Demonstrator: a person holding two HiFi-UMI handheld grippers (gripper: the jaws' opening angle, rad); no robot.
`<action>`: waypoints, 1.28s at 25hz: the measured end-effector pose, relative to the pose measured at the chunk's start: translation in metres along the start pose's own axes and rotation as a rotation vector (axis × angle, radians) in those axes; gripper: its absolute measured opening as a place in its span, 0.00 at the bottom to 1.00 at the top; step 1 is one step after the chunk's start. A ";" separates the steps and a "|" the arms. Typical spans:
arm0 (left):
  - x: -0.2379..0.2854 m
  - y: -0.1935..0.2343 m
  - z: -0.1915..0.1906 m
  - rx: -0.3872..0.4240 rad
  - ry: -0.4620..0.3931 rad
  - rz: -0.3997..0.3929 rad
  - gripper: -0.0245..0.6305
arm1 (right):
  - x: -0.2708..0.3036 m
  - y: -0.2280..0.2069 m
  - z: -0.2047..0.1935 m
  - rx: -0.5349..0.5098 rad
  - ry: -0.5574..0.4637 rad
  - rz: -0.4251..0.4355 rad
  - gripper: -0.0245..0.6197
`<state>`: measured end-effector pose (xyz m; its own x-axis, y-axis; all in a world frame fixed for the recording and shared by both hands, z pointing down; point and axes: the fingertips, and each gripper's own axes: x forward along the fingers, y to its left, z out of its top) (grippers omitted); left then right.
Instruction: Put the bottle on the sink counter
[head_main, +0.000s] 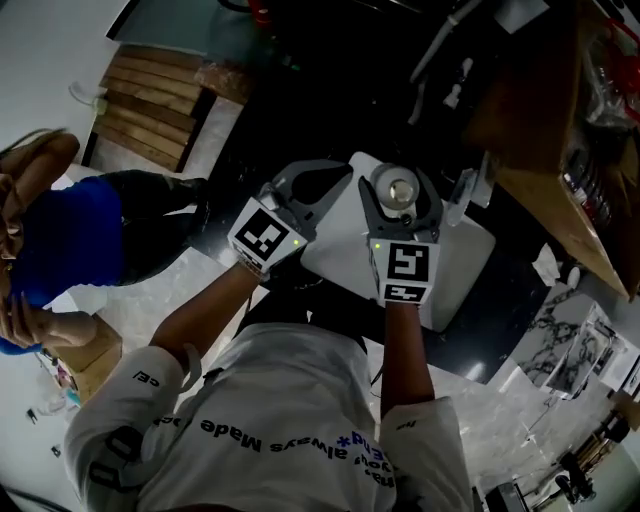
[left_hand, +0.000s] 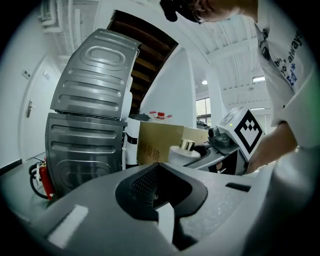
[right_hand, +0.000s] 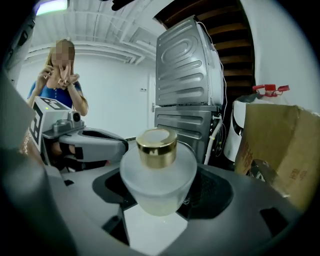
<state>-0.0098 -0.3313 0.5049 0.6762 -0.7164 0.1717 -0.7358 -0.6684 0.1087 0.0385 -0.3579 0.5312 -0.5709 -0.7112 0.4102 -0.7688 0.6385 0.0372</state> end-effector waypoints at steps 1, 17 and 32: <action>0.006 0.002 -0.005 0.001 0.004 -0.004 0.04 | 0.006 -0.004 -0.005 0.005 0.005 -0.008 0.56; 0.062 0.055 -0.073 -0.008 0.074 0.016 0.04 | 0.085 -0.045 -0.066 0.063 0.064 -0.095 0.56; 0.087 0.056 -0.101 -0.035 0.108 0.013 0.04 | 0.107 -0.066 -0.101 0.076 0.123 -0.120 0.56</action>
<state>0.0041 -0.4112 0.6251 0.6603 -0.6978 0.2776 -0.7464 -0.6506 0.1399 0.0576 -0.4461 0.6647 -0.4381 -0.7367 0.5151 -0.8515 0.5238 0.0250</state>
